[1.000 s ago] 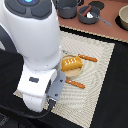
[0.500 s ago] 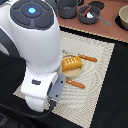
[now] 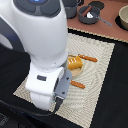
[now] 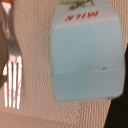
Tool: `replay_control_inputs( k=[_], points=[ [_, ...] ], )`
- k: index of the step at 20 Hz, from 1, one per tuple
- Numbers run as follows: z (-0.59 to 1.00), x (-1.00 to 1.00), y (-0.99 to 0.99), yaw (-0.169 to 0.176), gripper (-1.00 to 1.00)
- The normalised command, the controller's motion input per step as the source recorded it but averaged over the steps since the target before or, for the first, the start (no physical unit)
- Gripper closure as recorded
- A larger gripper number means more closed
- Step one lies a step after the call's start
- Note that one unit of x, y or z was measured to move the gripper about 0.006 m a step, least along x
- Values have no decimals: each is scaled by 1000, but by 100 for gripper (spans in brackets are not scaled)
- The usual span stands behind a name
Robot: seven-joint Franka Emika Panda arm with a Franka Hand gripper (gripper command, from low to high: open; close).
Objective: Interact with the objects in diverse but meaningful ways.
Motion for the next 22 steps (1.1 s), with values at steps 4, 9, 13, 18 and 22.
replay_control_inputs(
  k=[4,9,13,18,22],
  points=[
    [207,-69,899,0,-100],
    [169,-327,941,0,-100],
    [141,-485,914,8,-100],
    [130,-578,865,18,-100],
    [-14,-651,792,16,-100]
  ],
)
